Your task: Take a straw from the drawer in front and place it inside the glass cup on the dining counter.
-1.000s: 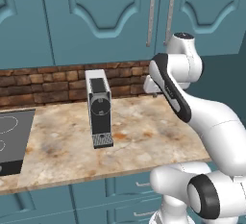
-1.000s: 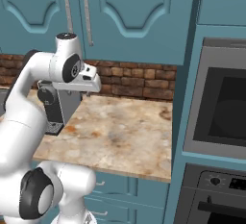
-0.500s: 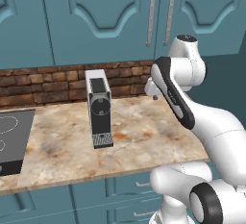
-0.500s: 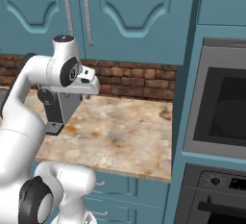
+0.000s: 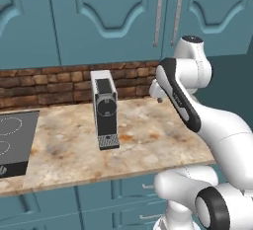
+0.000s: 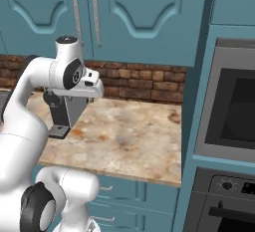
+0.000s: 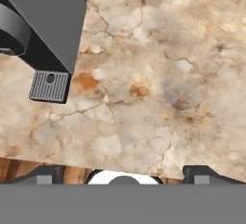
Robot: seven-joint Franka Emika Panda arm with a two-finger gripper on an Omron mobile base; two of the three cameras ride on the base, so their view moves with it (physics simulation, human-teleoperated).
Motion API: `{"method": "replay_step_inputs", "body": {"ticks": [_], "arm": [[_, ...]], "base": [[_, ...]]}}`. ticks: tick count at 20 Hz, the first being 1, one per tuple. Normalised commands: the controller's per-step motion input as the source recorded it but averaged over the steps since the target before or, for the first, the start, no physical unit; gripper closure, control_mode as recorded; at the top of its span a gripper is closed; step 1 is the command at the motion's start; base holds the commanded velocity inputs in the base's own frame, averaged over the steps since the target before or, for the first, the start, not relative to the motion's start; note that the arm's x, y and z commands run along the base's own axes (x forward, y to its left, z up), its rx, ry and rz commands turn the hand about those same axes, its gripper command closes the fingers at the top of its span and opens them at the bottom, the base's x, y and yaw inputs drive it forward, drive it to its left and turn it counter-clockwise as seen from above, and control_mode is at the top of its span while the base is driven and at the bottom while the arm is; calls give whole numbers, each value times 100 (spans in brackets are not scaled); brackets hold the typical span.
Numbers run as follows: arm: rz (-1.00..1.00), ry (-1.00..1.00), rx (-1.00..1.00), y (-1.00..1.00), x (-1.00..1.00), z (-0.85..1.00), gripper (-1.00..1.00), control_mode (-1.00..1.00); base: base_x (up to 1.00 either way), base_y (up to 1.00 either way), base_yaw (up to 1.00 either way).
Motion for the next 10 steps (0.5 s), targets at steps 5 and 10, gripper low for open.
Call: {"method": "replay_step_inputs", "body": {"ticks": [5, 10], "arm": [[0, 0, 0, 0, 0, 0, -100, 100], [0, 0, 0, 0, 0, 0, -100, 100]], "base": [[-37, 61, 5], [-14, 68, 2]]}}
